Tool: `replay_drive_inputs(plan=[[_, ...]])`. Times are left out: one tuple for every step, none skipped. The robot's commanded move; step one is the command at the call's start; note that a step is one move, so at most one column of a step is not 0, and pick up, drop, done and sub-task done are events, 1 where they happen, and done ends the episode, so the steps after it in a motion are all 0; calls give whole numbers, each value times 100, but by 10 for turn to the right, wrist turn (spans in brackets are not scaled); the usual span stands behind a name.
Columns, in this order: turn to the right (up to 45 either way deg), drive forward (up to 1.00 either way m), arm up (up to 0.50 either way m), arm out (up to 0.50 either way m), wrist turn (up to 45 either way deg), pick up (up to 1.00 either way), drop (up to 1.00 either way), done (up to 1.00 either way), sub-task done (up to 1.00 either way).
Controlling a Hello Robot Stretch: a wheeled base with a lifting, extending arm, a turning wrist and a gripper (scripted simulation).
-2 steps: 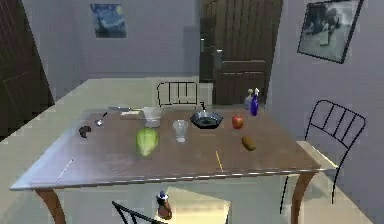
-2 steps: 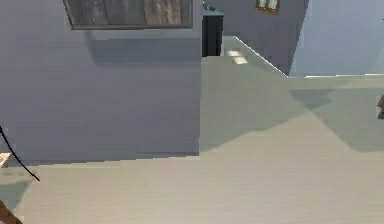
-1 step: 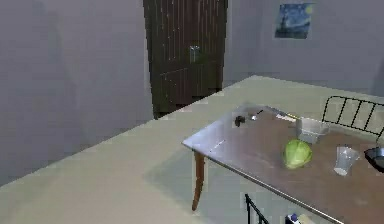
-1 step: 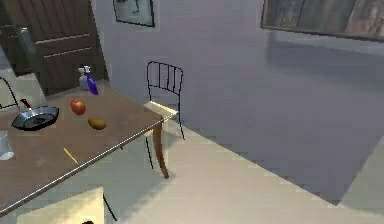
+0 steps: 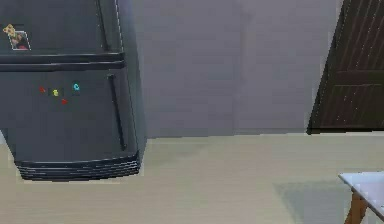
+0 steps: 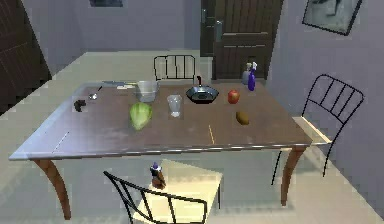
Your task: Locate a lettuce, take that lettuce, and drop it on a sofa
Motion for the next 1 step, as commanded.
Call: replay_drive_inputs(plan=[[-120,0,0,0,0,0,0,0,0]])
